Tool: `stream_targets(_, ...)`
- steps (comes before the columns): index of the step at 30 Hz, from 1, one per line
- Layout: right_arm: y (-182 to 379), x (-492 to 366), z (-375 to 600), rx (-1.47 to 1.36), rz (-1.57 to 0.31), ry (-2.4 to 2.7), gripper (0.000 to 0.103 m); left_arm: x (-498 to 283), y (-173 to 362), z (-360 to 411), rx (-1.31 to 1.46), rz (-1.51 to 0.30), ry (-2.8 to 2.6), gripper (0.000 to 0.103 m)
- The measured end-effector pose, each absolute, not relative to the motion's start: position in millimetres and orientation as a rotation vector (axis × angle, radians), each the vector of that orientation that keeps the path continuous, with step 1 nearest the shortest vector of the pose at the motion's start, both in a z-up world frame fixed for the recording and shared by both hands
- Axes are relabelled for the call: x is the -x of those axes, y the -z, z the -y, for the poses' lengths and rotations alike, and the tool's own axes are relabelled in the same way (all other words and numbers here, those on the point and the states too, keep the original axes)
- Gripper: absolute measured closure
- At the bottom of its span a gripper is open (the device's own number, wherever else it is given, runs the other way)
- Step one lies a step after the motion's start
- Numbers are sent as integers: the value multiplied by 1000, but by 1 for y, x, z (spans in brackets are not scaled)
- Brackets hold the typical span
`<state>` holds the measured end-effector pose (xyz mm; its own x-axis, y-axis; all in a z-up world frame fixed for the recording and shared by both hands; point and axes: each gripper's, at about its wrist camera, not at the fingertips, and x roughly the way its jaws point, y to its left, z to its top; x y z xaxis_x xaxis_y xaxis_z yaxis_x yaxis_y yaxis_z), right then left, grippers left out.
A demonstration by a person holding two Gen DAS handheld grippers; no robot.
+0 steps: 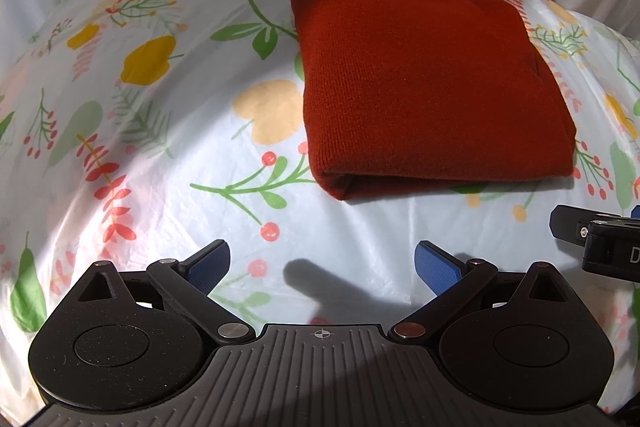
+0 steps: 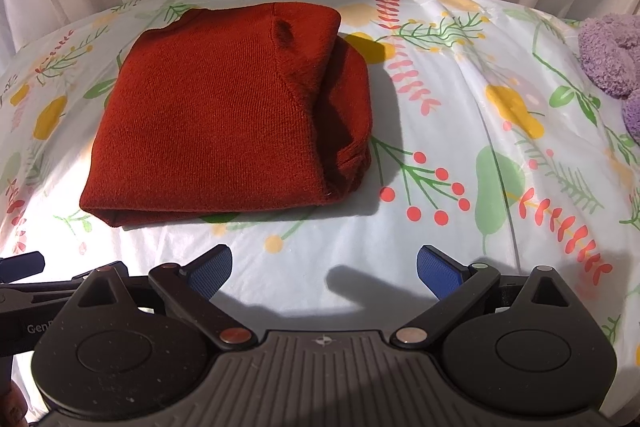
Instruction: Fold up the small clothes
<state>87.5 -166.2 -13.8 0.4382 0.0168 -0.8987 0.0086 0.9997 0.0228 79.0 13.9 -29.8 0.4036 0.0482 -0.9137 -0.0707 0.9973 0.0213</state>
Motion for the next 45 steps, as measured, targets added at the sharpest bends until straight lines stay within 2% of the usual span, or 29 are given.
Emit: stream_targets(45, 13, -90, 169, -36, -1119, -1, 4, -83, 33, -10, -32, -1164, -79, 1)
